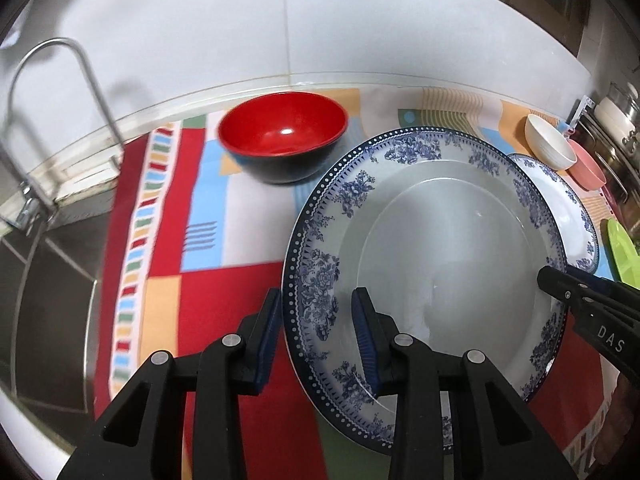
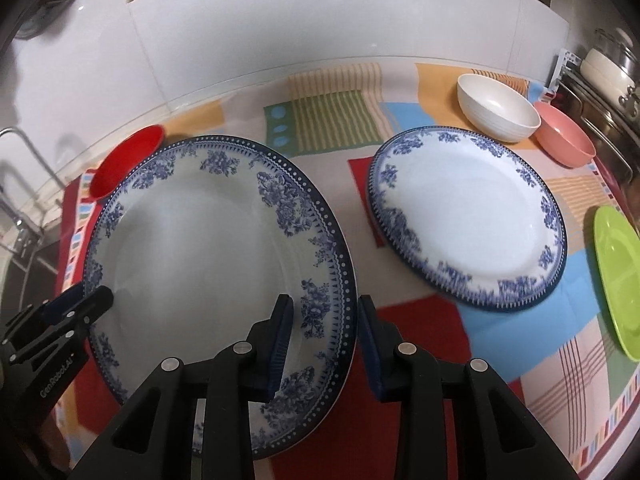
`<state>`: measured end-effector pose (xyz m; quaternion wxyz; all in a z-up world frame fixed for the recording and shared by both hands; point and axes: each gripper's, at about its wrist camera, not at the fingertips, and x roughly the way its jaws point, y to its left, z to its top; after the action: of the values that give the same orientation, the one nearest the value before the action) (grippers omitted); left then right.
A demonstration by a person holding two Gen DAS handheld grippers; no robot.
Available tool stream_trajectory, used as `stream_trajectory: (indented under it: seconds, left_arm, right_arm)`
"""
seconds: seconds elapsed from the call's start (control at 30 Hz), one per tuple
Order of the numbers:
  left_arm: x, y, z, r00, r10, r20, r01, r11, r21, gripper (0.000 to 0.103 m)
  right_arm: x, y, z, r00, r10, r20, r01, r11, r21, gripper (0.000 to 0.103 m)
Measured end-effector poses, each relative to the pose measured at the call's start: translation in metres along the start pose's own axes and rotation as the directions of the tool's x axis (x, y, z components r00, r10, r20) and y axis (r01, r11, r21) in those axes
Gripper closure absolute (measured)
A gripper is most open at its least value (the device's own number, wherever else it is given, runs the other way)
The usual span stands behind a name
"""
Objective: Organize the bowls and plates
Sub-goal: 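Lift the plate with both grippers and carry it toward the sink edge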
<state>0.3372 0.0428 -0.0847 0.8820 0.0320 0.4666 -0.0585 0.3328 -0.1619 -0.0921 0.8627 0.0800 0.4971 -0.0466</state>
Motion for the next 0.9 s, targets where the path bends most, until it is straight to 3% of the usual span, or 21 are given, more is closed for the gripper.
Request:
stream_trajectory:
  seconds: [0.43,0.9]
  left_arm:
    - [-0.045,0.024,-0.052,0.997,0.078,-0.01,-0.079,0.994,-0.073,0.068]
    - [-0.049,0.041,-0.096,0.991,0.096,-0.092,-0.108,0.986,-0.126,0.068]
  right_arm:
    - [-0.033,0.025,-0.038,0.997,0.073,-0.038,-0.076,0.994,-0.076,0.069]
    - [-0.031,0.049,-0.072,0.987,0.09,-0.133,-0.108,0.985,-0.134,0.069]
